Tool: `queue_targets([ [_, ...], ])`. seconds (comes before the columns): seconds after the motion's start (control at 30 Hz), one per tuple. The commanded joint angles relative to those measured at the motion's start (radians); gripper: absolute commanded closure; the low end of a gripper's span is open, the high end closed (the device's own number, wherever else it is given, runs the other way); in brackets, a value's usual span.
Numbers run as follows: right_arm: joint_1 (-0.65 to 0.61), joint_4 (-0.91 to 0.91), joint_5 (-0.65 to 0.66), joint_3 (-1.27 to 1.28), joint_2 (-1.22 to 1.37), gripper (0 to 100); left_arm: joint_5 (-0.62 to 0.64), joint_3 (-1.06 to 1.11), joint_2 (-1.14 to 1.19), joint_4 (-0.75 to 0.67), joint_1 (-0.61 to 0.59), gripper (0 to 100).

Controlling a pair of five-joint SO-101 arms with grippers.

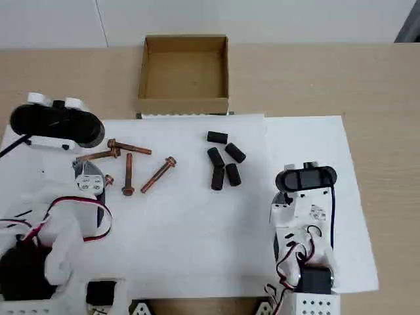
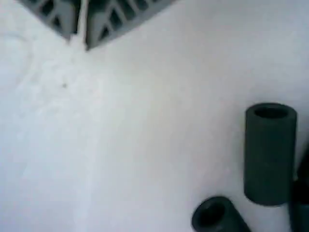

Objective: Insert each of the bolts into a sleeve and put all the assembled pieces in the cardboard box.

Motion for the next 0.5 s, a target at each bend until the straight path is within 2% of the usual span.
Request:
queue_targets([
  [0.0,0.013,0.018,0.003,-0.008,-0.010,99.5,-0.005,-0.035,0.026,0.009,-0.003,99],
  [0.33,0.010,0.259,0.003,-0.391,0.035,99.5,-0.003,-0.036,0.178,-0.017,0.003,99],
  [0.47,0.013,0.291,0.003,-0.565,0.202,99.5,0.081,-0.036,0.183,-0.069,0.005,99],
])
